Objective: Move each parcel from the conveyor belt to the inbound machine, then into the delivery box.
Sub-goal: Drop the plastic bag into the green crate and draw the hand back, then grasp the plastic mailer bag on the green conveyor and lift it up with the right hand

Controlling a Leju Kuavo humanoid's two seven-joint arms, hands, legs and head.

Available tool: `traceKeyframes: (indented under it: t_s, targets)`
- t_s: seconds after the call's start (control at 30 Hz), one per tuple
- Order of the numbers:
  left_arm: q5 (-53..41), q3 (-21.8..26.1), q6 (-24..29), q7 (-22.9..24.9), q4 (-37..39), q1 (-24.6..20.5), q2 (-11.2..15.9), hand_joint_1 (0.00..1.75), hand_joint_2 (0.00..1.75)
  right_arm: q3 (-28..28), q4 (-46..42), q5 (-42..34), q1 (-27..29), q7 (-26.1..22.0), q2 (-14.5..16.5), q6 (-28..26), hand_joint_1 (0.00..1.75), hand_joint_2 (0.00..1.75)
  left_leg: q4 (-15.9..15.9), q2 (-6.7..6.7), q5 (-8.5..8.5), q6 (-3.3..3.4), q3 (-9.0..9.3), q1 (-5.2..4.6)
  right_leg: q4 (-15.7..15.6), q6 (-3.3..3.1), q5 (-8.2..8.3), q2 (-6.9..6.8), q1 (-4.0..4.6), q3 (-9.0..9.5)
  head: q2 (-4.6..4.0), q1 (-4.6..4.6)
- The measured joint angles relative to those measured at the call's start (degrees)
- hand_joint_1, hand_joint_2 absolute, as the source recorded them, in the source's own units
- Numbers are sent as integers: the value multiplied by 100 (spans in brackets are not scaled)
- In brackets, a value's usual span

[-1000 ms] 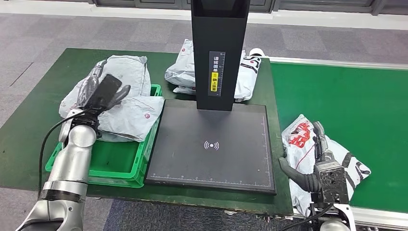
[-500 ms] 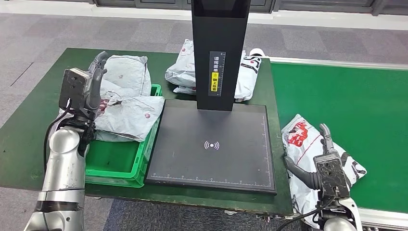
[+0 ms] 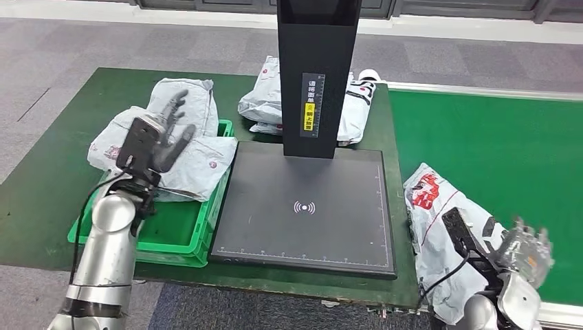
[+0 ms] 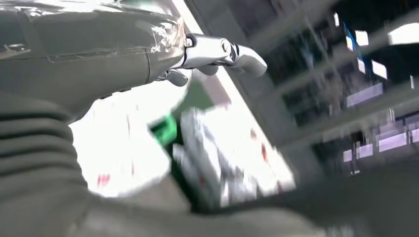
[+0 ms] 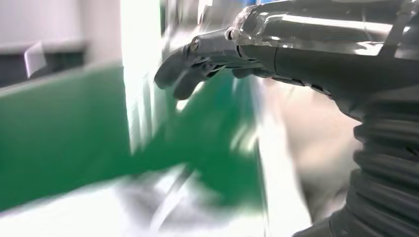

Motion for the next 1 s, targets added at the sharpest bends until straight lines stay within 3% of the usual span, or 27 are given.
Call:
traceKeyframes:
  t_s: [0.1, 0.33, 0.77, 1.0]
  targets:
    - [37, -318, 1, -76, 2, 176, -21, 0, 175, -28, 635, 650, -220, 125, -272, 50, 0, 175, 3, 18, -5, 4, 2, -5, -3, 8, 7, 19, -4, -3, 1, -2]
    - [179, -775, -3, -344, -159, 862, -44, 0, 175, -28, 2055, 1277, -882, 454, -678, 283, 0, 175, 3, 31, -6, 5, 1, -3, -2, 9, 7, 26, -1, -11, 1, -3]
    - [219, -805, -2, -381, -344, 1185, -45, 0, 175, -28, 2886, 1345, -1204, 479, -787, 338, 0, 175, 3, 21, -5, 4, -2, -2, 0, 8, 6, 18, -2, -9, 1, -2]
    - [214, -805, -58, -419, -349, 1243, -44, 0, 175, -28, 3220, 1271, -1343, 220, -787, 517, 0, 175, 3, 19, -5, 4, -5, -1, 1, 8, 6, 16, -1, -8, 0, -2]
